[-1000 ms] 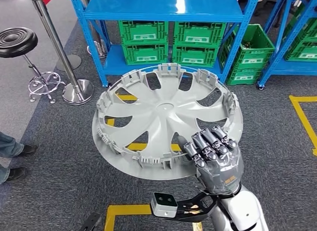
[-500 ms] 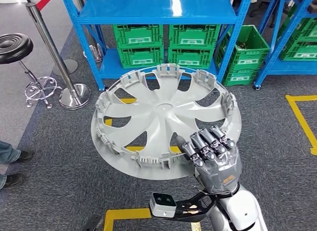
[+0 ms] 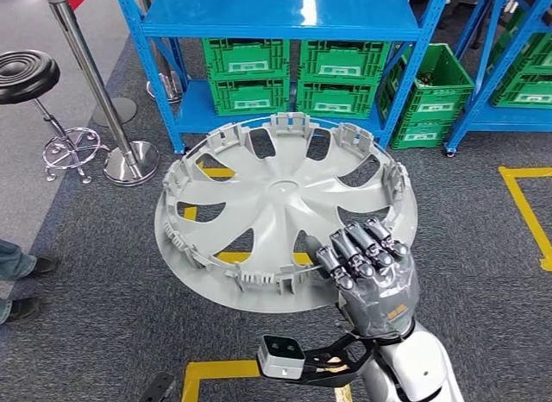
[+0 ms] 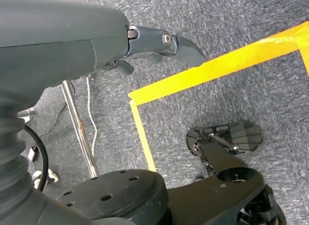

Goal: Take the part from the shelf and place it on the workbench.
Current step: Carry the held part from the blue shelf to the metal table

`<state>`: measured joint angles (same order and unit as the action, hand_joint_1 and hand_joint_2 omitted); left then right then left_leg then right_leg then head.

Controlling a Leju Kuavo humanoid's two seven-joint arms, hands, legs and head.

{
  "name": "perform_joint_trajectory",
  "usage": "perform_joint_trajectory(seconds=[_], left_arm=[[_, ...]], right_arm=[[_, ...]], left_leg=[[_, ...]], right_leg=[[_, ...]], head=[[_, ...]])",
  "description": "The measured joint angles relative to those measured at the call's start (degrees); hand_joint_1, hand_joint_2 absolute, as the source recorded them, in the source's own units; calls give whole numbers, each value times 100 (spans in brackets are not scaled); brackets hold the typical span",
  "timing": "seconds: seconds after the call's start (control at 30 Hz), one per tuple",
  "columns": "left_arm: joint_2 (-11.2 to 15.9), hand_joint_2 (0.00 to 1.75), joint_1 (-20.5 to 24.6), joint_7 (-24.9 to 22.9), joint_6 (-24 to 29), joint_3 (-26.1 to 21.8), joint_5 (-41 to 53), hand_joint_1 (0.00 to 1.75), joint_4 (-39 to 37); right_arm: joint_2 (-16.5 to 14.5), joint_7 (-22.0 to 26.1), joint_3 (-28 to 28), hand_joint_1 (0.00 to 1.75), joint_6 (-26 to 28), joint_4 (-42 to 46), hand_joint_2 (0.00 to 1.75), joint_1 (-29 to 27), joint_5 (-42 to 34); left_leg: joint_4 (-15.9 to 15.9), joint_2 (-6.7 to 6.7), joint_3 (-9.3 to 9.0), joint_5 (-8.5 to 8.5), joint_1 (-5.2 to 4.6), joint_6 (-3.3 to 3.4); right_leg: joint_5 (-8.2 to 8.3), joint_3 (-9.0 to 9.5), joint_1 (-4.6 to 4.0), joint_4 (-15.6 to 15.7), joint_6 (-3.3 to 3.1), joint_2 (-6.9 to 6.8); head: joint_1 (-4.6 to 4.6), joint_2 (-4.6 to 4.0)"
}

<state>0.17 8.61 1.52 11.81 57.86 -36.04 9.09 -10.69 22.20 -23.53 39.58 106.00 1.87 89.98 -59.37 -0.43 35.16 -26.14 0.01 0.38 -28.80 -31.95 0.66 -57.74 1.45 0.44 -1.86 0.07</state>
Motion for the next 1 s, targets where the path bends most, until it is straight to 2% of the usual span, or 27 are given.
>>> perform_joint_trajectory(seconds=[0.07,0.13,0.17,0.23,0.27,0.3,0.33,0.37,0.4,0.43,0.47,0.57,0.63,0.67,0.73,0.77,0.8,0.83,0.87,0.93,0.97,1.0], left_arm=[[4,175,5,-3,7,1,3,0,0],[-3,175,14,-9,11,4,8,0,0],[-8,175,18,-13,13,8,9,0,0],[-8,175,26,-18,17,19,10,0,0],[-7,175,27,-20,19,25,11,0,0],[-8,175,27,-21,20,31,13,0,0],[-10,175,27,-21,20,35,15,0,0],[-13,175,26,-21,19,38,18,0,0],[-3,175,26,-21,19,40,22,0,-1],[5,175,28,-21,20,42,28,0,-3],[16,175,29,-21,22,45,38,0,-4],[15,175,37,-27,28,66,60,0,-6],[2,175,46,-30,29,82,62,0,-5],[-2,175,49,-30,29,87,63,0,-4],[-4,175,46,-30,29,93,63,0,-4],[-4,175,41,-31,29,95,64,0,-5],[-4,175,37,-32,31,98,65,0,-5],[-4,175,36,-33,32,101,67,0,-5],[-3,175,36,-34,35,106,69,0,-5],[10,175,35,-37,39,119,72,0,-6],[20,175,35,-38,42,126,72,0,-7],[27,175,38,-40,43,131,73,0,-7]], right_arm=[[1,-65,-39,175,0,2,175,4,0],[3,-101,-63,175,0,4,175,12,0],[5,-106,-69,175,0,4,175,17,0],[12,-112,-78,175,0,2,175,17,0],[20,-114,-81,175,0,-1,175,11,0],[31,-119,-81,175,0,-7,175,5,0],[42,-123,-81,175,0,-12,175,0,0],[50,-127,-83,175,0,-16,175,0,0],[56,-130,-84,175,0,-22,175,5,0],[58,-135,-89,175,0,-25,175,10,0],[60,-142,-95,175,0,-28,175,14,0],[63,-161,-108,175,0,-33,175,17,0],[63,-163,-126,175,0,-31,175,24,0],[63,-163,-138,175,0,-30,175,27,0],[63,-162,-161,175,0,-30,175,31,0],[64,-162,-167,175,0,-30,175,31,0],[64,-160,-171,175,0,-30,175,31,0],[65,-158,-173,175,0,-30,175,30,0],[66,-156,-173,175,0,-30,175,31,0],[66,-154,-173,175,0,-30,175,33,0],[66,-154,-173,175,0,-30,175,33,0],[66,-154,-173,175,0,-29,175,33,0]], left_leg=[[94,18,-51,42,2,88],[296,63,-163,129,28,161],[370,92,-206,161,43,176],[401,147,-227,167,41,179],[398,176,-227,158,45,166],[387,205,-227,145,55,143],[363,233,-227,124,75,108],[318,262,-226,91,102,58],[265,288,-220,52,122,-1],[185,312,-209,4,129,-64],[124,334,-202,-32,128,-117],[55,403,-207,-76,136,-190],[-133,328,-147,-236,165,-211],[-392,256,-40,-398,168,-216],[-1165,143,307,-756,151,-196],[-1479,127,466,-846,136,-173],[-1618,114,555,-828,119,-139],[-1534,93,548,-693,96,-95],[-1245,41,449,-472,71,-47],[-512,-200,164,-83,38,33],[-271,-306,64,6,30,53],[-156,-370,15,20,23,64]], right_leg=[[23,11,11,56,65,5],[-82,-60,3,-75,102,5],[-216,-183,6,-317,108,2],[-525,-557,29,-1043,139,-1],[-590,-713,51,-1316,163,-4],[-547,-779,77,-1394,192,-15],[-401,-727,107,-1243,225,-42],[-190,-567,141,-897,267,-104],[-57,-402,151,-559,305,-191],[31,-257,158,-292,299,-248],[48,-178,151,-161,264,-279],[13,-182,120,-204,79,-165],[21,-185,113,-209,5,-80],[24,-181,108,-206,-26,-36],[21,-180,81,-207,-68,60],[18,-177,63,-207,-83,118],[16,-173,47,-207,-92,182],[15,-167,37,-208,-96,252],[14,-159,33,-208,-97,324],[13,-159,40,-207,-90,458],[17,-171,50,-205,-77,517],[24,-188,65,-197,-54,573]], head=[[-1,1],[6,1],[11,1],[11,0],[11,0],[10,0],[10,1],[13,1],[16,1],[25,1],[22,0],[2,0],[-3,0],[-10,0],[-19,0],[-22,0],[-21,0],[-20,0],[-20,0],[-17,0],[-23,0],[-33,1]])
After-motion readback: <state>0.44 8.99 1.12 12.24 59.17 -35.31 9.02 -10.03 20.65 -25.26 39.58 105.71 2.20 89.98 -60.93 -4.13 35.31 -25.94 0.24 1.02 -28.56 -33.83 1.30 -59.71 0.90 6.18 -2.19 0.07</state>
